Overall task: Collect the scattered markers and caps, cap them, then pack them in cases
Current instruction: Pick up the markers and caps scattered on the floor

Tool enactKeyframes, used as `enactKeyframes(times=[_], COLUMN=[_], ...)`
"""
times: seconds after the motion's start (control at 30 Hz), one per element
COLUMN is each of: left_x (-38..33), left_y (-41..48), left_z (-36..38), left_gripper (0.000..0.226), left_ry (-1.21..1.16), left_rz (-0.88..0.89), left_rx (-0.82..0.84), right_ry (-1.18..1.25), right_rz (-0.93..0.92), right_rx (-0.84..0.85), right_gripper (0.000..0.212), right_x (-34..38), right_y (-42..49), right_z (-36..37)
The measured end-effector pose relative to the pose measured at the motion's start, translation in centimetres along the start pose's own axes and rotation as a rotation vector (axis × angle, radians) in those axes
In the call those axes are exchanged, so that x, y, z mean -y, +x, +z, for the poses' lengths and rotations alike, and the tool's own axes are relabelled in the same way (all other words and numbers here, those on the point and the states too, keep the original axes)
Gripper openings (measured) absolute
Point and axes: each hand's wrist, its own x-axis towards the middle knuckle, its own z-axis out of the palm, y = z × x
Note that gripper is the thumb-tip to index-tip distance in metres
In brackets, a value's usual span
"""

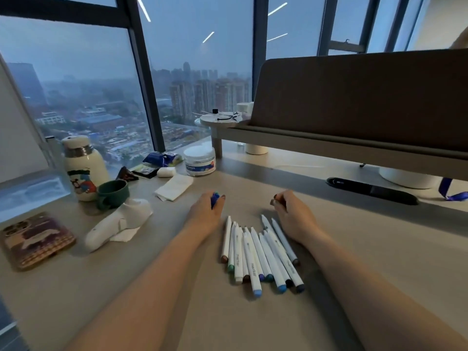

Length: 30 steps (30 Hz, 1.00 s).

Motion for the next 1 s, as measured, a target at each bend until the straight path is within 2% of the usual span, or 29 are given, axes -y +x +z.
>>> enactKeyframes(times=[0.17,0.23,0.37,0.47,0.53,0.63,0.77,0.9,1.0], left_x=[0.4,0.7,1.4,0.8,0.1,-0.6,-0.2,0.3,0.4], left_y=[1.4,1.5,1.4,0.7,0.1,-0.7,-1.3,-1.7,-1.6], left_z=[0.9,0.9,0.9,0.6,0.3,-0.3,-0.7,-0.5,-0.4], left_gripper=[0.027,0.032,0.04,0.06,0.063,0.061,0.063,0.064,0.065], left_ry=[0.25,0.278,0.098,-0.21,-0.365,-0.459,-0.595,-0.596,-0.611], left_rz=[0.063,0.068,0.054,-0.044,-0.065,-0.03,-0.026,-0.028,-0.051], left_rx=[0.048,0.05,0.091,0.121,0.162,0.177,0.12,0.114,0.098], right_ry=[-0.125,-0.131,0.085,0.44,0.555,0.594,0.639,0.673,0.691], right_rz=[-0.034,-0.037,0.031,0.081,0.091,0.099,0.102,0.12,0.136], right_rx=[0.019,0.039,0.074,0.138,0.168,0.171,0.054,-0.011,-0.024], right_gripper=[0.018,0.022,0.035,0.048,0.052,0.055,0.06,0.077,0.077], right_x=[-0.8,-0.7,-0.1,0.9,1.2,1.2,0.3,-0.8,-0.8], right_y=[0.5,0.5,0.0,-0.8,-1.4,-1.6,-1.8,-1.8,-2.0], right_z=[0.2,0.2,-0.5,-1.5,-2.1,-2.4,-2.1,-2.0,-2.1])
